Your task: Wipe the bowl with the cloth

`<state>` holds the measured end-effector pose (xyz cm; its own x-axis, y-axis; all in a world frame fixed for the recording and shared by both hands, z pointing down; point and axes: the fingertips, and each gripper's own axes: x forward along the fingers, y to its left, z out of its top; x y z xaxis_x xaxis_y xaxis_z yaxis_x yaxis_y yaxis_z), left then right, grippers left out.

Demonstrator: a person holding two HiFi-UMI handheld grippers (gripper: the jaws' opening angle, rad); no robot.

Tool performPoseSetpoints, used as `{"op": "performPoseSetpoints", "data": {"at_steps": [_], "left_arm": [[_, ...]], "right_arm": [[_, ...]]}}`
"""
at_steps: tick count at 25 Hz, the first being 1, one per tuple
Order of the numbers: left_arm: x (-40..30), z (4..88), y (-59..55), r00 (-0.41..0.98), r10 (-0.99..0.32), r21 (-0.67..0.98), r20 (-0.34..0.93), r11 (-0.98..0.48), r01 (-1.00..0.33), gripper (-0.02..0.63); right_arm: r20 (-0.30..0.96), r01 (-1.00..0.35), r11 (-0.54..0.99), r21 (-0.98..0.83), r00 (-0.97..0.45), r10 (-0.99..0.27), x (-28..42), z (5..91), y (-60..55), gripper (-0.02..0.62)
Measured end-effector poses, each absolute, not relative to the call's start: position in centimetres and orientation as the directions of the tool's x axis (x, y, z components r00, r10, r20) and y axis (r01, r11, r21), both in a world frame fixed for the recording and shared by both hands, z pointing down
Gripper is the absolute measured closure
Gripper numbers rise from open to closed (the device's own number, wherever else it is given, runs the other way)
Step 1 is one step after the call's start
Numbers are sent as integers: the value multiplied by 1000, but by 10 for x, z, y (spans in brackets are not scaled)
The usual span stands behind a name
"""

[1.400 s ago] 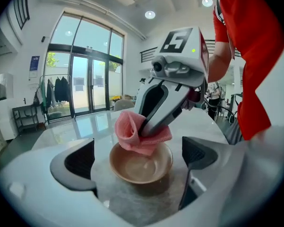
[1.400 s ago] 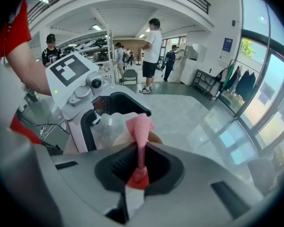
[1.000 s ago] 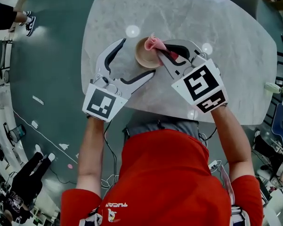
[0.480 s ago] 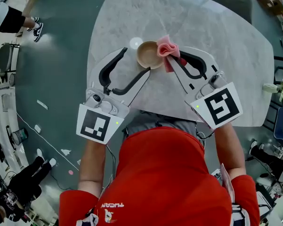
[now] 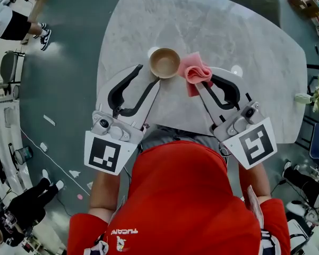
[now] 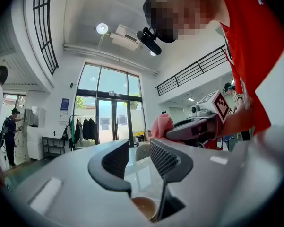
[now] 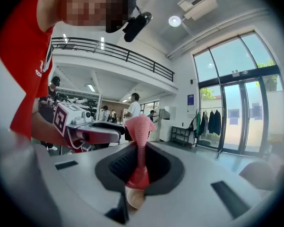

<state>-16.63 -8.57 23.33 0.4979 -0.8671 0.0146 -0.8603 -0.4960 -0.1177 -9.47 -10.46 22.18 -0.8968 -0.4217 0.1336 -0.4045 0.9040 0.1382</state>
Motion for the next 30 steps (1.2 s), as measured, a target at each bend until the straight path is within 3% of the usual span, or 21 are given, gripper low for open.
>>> {"op": "performPoseSetpoints", "data": {"at_steps": [15, 30], "left_arm": [[-126, 241, -69, 450, -893, -132, 12, -448, -884, 600], [-98, 243, -70, 464, -886, -127, 10, -462, -878, 601]], "right_arm": [[25, -392, 916, 81, -918, -395, -38, 234, -81, 574], [-24, -323, 946, 6, -946, -323, -34, 244, -72, 574]]}}
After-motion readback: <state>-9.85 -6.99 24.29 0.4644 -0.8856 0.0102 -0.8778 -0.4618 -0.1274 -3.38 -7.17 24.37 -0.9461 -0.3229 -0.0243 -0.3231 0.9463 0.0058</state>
